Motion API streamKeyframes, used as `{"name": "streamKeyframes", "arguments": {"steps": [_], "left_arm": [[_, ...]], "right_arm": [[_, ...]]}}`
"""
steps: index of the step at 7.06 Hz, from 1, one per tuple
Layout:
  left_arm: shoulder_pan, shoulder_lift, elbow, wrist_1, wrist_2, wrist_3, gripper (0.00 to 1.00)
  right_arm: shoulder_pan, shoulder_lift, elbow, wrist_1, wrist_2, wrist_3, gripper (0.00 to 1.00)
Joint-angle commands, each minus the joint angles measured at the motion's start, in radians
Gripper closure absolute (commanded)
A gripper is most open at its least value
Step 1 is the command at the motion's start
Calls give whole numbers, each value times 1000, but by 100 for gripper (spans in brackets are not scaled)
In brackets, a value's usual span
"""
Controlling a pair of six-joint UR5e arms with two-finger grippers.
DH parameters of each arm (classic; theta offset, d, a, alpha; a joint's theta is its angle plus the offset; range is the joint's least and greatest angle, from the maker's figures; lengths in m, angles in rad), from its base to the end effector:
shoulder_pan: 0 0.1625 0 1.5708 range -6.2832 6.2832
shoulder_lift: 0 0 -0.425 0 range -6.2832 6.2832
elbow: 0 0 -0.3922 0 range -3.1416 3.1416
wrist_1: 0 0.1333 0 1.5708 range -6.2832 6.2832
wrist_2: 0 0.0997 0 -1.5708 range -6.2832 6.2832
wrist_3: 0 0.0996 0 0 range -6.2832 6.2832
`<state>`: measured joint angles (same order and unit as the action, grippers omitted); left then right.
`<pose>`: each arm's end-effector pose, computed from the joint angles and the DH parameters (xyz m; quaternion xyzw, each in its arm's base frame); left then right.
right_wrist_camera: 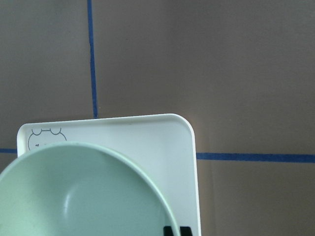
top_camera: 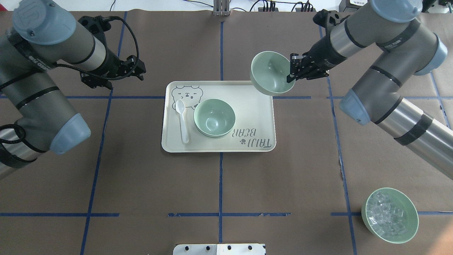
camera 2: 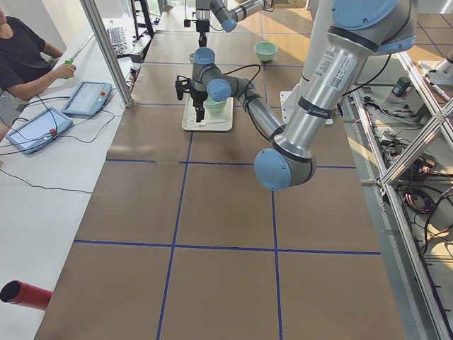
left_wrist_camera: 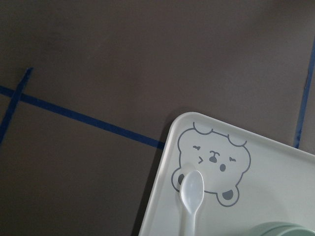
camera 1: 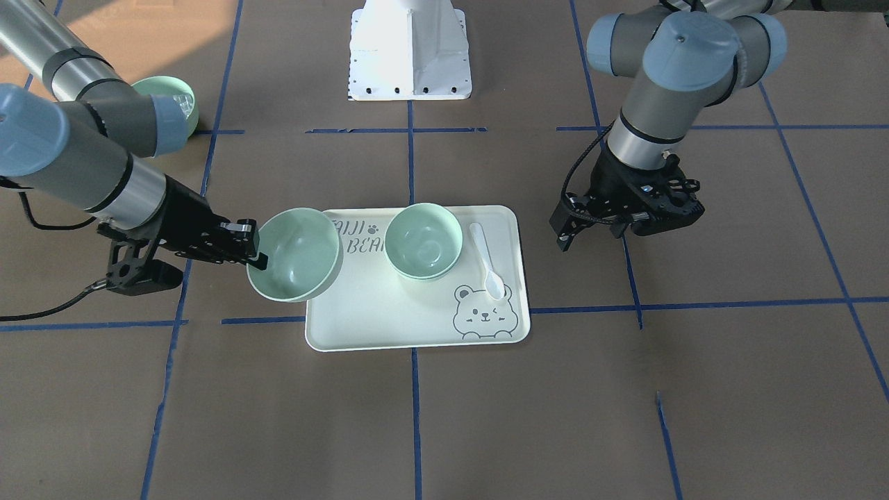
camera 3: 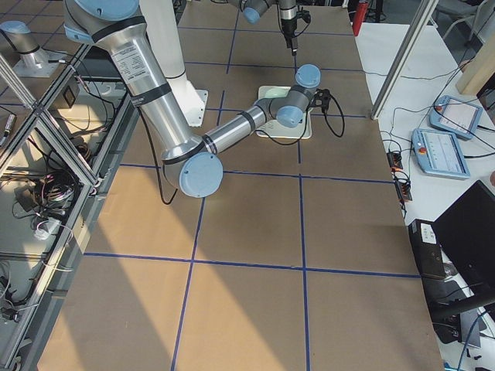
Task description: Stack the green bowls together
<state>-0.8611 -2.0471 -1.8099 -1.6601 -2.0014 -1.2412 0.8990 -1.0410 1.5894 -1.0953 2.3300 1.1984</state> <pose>0.3378 -0.5341 0.2738 0.0518 0.4270 -0.1554 0.8893 -0.3620 -0.5592 0.2772 0.0102 -0.5579 0.0355 0.8291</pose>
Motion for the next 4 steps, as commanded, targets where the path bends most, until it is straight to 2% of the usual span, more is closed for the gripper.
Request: {"name": "streamKeyframes", "arguments": {"steps": [1, 2, 4], "left_arm": [[-93, 82, -20, -1, -45, 183, 0], [-136, 115, -23, -4, -57, 265, 0], [-258, 186, -11, -9, -152, 470, 0]], "right_arm": [[-136, 92, 34, -144, -166, 22, 100], [-203, 128, 26, -164, -255, 56, 100], [-256, 165, 12, -204, -294, 69, 100]]}}
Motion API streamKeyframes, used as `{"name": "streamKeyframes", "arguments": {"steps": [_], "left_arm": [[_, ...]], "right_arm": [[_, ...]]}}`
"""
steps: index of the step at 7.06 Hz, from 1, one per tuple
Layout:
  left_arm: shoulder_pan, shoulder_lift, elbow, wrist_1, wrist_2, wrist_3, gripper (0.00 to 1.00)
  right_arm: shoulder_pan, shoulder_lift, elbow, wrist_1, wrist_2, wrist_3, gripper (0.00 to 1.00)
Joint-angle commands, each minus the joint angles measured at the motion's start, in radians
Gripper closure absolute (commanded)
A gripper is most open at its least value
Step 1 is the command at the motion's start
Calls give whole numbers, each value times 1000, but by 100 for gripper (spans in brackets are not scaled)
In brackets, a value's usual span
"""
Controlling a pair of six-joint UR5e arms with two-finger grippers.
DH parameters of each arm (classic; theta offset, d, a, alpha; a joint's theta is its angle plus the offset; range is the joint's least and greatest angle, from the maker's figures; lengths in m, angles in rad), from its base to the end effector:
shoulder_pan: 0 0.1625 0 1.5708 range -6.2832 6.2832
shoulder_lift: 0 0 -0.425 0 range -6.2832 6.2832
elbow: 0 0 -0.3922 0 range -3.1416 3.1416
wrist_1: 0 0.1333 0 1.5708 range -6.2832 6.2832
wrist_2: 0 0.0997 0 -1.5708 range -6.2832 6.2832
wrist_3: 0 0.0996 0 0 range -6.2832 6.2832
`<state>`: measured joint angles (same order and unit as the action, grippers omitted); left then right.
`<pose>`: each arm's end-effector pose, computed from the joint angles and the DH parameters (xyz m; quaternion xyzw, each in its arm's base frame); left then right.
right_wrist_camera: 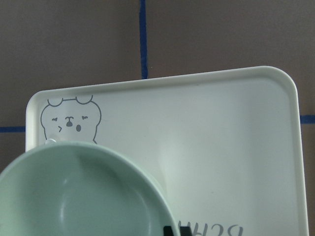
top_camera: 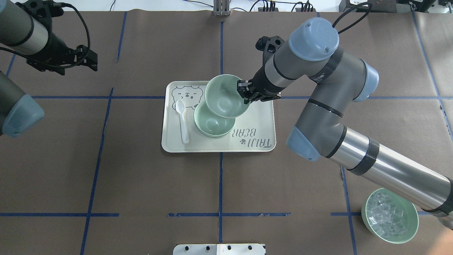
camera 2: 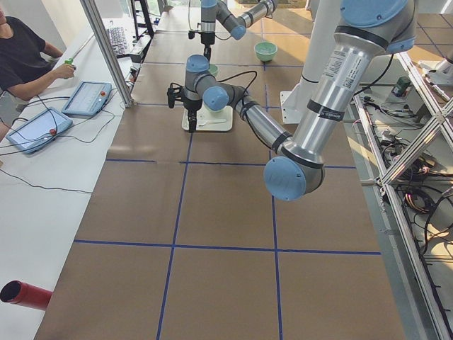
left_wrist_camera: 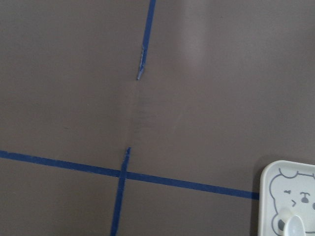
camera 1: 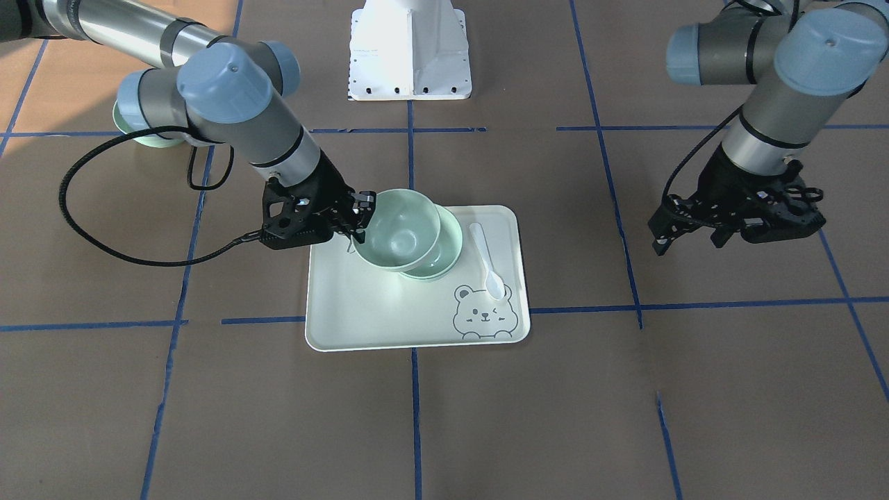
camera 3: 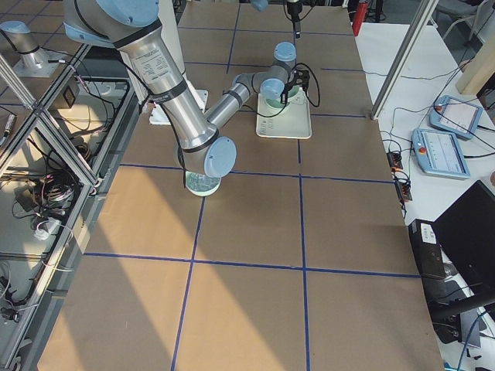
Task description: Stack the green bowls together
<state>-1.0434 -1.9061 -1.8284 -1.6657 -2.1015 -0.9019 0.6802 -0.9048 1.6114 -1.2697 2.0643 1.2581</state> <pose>0.2287 -0.5573 0.3478 0.0840 0.3997 -0.0822 0.9091 -0.4809 -0.4998 0.2046 0.0349 -0.5135 0.0392 0.8565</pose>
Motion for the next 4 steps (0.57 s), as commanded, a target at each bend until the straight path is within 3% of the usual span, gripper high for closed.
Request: {"name": "streamKeyframes", "arguments": {"steps": [1, 4], "left_arm": [[-142, 58, 26, -3, -96, 229, 0], [-230, 67, 90, -3, -120, 375, 0]], "right_arm": [[-53, 30, -13, -34, -38, 9, 100], [-60, 33, -33, -34, -47, 9, 100]]}}
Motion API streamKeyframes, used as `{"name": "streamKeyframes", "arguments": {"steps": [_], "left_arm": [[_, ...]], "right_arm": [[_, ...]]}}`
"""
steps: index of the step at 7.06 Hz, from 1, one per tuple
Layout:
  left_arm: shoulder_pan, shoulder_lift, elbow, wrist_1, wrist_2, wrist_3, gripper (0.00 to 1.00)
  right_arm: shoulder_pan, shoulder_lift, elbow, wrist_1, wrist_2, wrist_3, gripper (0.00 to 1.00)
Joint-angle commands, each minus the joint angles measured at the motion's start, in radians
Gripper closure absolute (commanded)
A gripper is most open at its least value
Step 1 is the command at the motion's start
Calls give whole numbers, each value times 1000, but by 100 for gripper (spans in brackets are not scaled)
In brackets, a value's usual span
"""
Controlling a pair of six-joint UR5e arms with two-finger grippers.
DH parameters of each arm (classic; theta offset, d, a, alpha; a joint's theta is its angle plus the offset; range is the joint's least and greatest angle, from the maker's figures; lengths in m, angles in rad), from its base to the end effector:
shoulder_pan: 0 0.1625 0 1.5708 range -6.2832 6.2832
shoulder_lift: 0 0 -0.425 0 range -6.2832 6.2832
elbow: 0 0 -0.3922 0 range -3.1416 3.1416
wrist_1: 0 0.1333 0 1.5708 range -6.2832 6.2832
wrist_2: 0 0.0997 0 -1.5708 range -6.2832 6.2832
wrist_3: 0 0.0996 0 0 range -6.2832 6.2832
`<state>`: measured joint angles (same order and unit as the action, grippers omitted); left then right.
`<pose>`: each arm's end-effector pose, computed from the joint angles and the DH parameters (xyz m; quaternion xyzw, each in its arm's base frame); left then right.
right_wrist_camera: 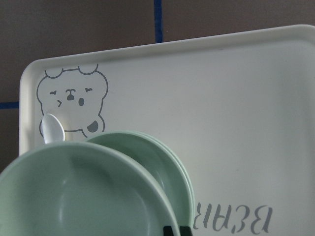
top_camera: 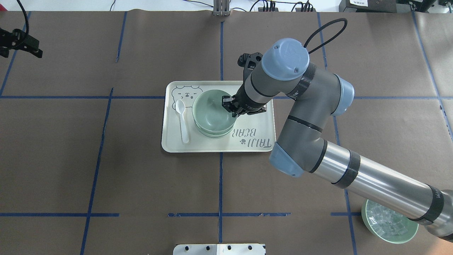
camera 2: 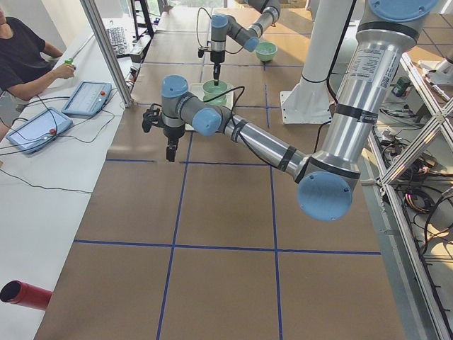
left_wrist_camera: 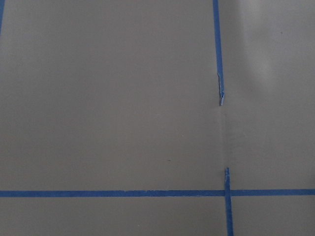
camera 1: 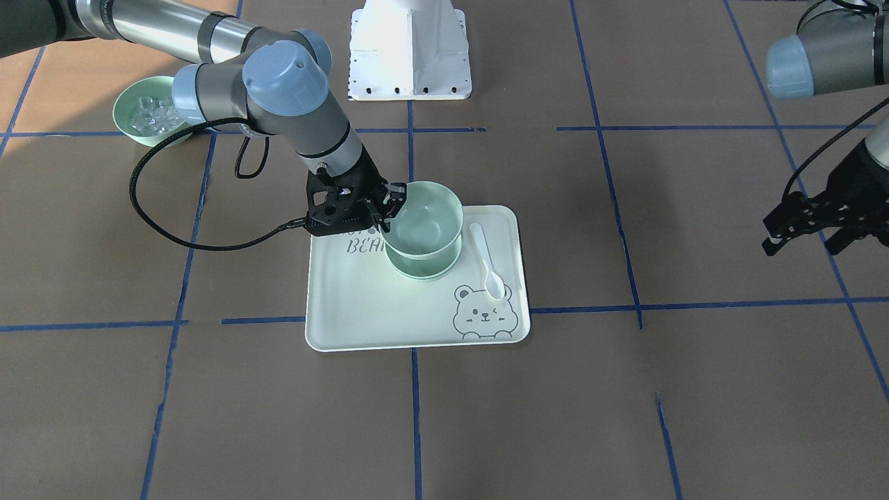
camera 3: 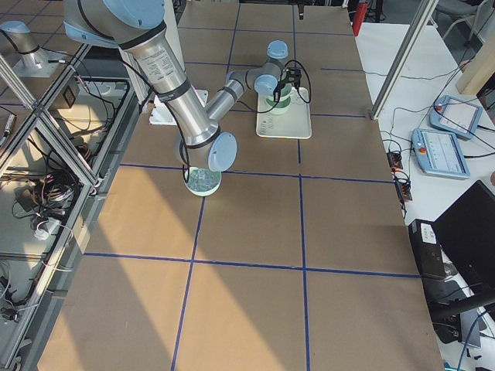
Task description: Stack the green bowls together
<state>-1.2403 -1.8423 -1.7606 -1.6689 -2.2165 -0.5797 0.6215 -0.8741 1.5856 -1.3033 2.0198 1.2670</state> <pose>0.1227 -0.5837 0.4119 0.1011 0.3890 -0.0264 0.9153 -0.5165 -0.4807 0.1997 0.0288 -0.4979 0.0327 0.8661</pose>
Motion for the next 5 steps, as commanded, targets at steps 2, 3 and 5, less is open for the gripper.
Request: {"name": "streamKeyframes", "arguments": {"steps": [2, 3, 5], "left_arm": [[-68, 23, 44, -5, -6, 121, 0], [-70, 24, 49, -6, -5, 123, 0], [-80, 31, 49, -6, -5, 123, 0]], "right_arm": [[-2, 3, -9, -1, -27, 2, 1], [-3, 3, -10, 1, -30, 3, 0], [3, 17, -9, -13, -29, 3, 0]]}}
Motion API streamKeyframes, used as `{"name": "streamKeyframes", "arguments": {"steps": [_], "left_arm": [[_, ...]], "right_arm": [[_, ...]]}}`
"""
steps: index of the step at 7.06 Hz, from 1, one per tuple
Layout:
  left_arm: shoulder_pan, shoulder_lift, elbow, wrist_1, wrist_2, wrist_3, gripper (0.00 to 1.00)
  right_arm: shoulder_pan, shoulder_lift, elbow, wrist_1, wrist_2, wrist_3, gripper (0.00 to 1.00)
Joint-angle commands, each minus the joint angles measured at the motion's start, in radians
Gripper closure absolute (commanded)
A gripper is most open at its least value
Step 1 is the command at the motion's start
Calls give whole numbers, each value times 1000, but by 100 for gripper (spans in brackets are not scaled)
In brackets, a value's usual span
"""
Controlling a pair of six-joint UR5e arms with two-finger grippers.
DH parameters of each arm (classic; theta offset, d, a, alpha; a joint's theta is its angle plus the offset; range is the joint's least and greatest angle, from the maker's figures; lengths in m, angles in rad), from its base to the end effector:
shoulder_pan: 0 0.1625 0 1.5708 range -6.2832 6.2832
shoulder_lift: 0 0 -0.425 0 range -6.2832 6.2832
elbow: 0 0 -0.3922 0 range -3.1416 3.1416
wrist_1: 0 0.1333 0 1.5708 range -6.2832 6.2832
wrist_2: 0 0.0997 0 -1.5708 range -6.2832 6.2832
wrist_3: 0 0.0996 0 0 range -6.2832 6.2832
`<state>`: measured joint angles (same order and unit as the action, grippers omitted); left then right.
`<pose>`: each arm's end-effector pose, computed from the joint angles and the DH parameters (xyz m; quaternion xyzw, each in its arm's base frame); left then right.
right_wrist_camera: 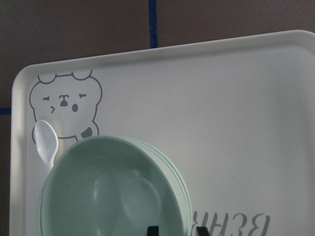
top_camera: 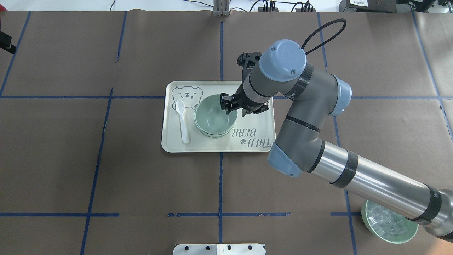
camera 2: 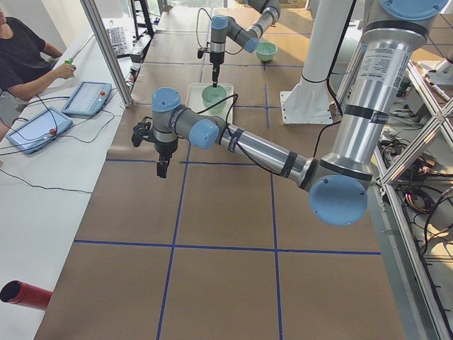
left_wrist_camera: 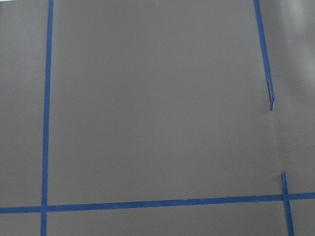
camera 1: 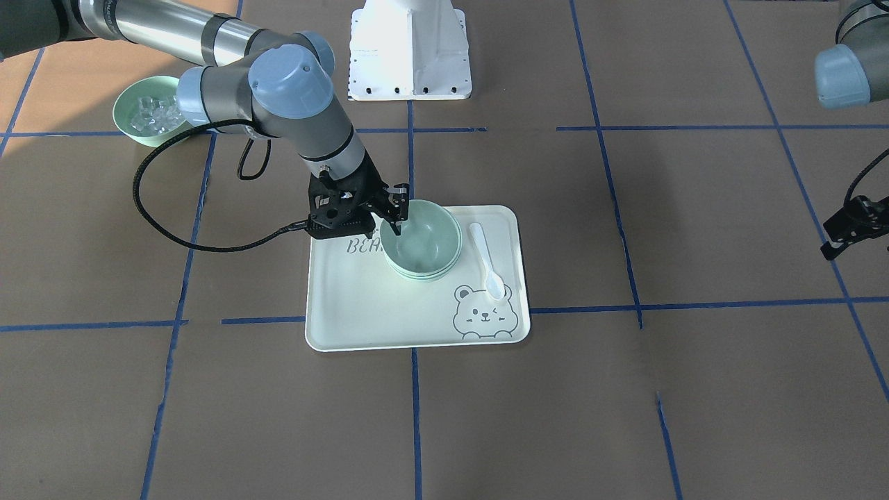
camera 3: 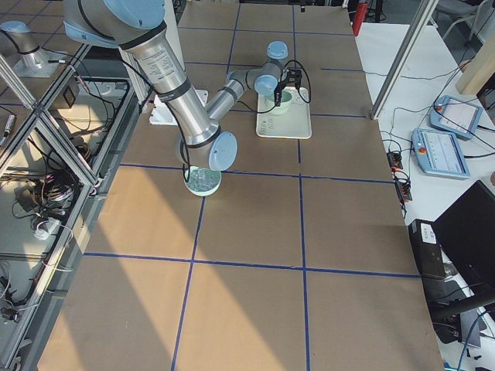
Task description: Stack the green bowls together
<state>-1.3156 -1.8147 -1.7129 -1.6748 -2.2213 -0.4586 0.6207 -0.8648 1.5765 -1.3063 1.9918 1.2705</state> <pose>0.0786 -0.5905 0.4503 0.1071 0.3708 -0.0162 0.9224 -0.5187 -0.4847 0.1981 0.0385 -0.4928 0.0410 0.8683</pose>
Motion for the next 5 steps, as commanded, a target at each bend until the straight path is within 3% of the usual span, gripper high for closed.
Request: {"name": "streamKeyframes", "arguments": {"steps": [1, 3, 5], "left_arm": [[-7, 8, 1, 0, 0, 3, 0], [-57, 43, 9, 15, 2, 148, 0], [-80, 95, 21, 15, 0, 236, 0]], "right_arm": [[39, 3, 11, -45, 13, -3, 0], [167, -76, 122, -170, 117, -112, 0], [305, -231, 229, -186, 240, -330, 0]]}}
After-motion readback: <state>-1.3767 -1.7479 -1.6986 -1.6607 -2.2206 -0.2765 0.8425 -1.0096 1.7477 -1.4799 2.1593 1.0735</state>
